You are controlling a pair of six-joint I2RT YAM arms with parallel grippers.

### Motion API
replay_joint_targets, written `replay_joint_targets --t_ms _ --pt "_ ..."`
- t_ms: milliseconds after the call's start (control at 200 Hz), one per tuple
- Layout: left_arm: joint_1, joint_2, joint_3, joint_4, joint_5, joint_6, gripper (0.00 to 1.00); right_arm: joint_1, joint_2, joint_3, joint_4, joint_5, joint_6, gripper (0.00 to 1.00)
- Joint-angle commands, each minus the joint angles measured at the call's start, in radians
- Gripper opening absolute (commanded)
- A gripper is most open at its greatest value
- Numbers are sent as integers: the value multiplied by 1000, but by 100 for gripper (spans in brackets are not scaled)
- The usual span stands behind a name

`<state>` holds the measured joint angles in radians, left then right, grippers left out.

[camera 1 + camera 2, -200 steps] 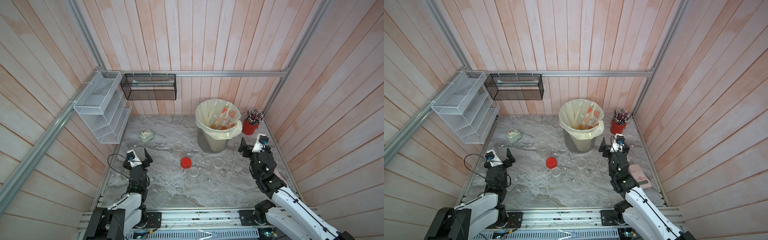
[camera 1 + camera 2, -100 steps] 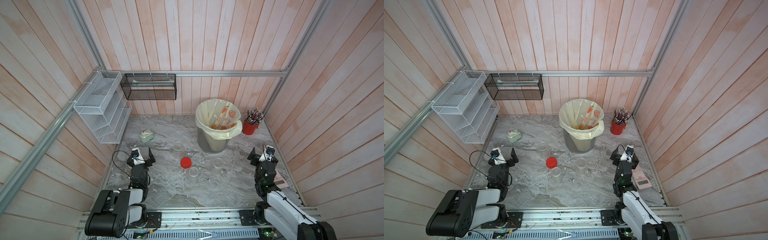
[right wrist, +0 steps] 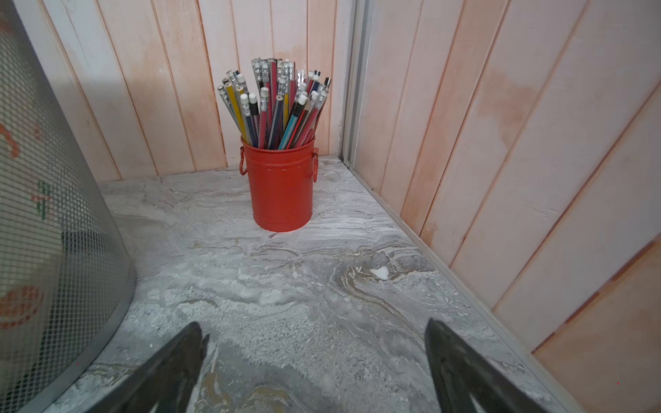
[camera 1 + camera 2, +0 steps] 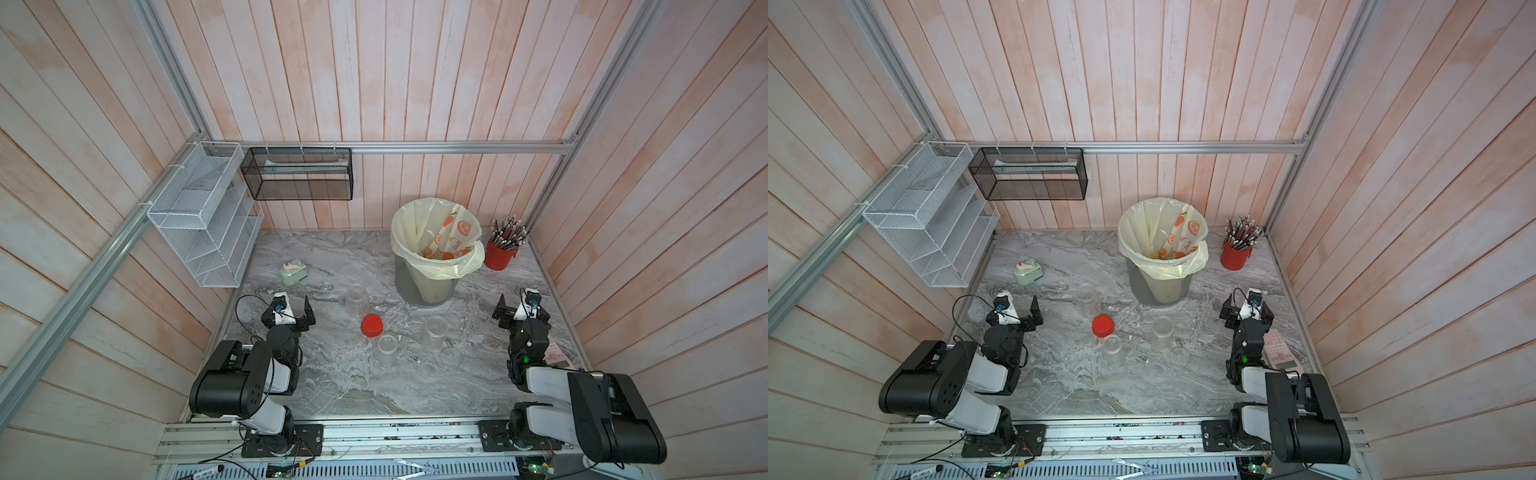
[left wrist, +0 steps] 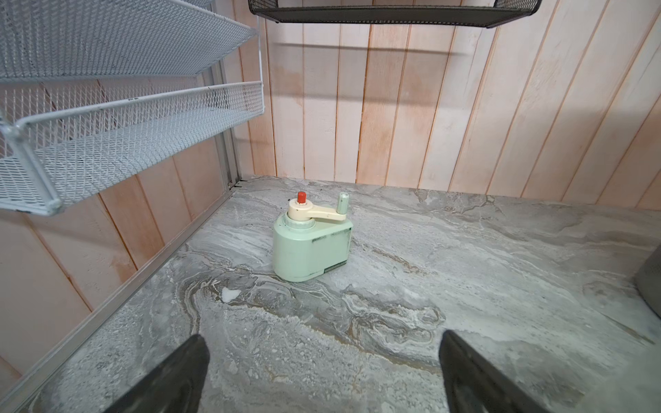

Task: Empty expired oatmeal from jars
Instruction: Reset both arms

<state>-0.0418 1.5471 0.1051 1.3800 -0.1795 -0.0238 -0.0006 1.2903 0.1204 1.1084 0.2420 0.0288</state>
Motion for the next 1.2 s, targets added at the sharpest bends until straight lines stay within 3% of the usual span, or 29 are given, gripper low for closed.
replay_joint_targets --t_ms 0,185,290,405,470,1195 --pt "5 -1 23 39 46 25 100 -11 36 36 85 -99 -1 98" --pt "6 -7 39 -3 165 72 100 -12 177 29 227 -141 -16 98" --pt "6 -13 80 -83 136 60 100 -10 239 48 258 -136 -6 98" --pt "8 -5 160 -223 82 33 100 -10 227 121 97 -132 -5 98" --pt "43 -5 186 -278 126 4 100 -15 235 119 113 -137 -1 98" --pt "52 -6 185 -276 135 -2 100 -16 231 122 102 -140 -1 98"
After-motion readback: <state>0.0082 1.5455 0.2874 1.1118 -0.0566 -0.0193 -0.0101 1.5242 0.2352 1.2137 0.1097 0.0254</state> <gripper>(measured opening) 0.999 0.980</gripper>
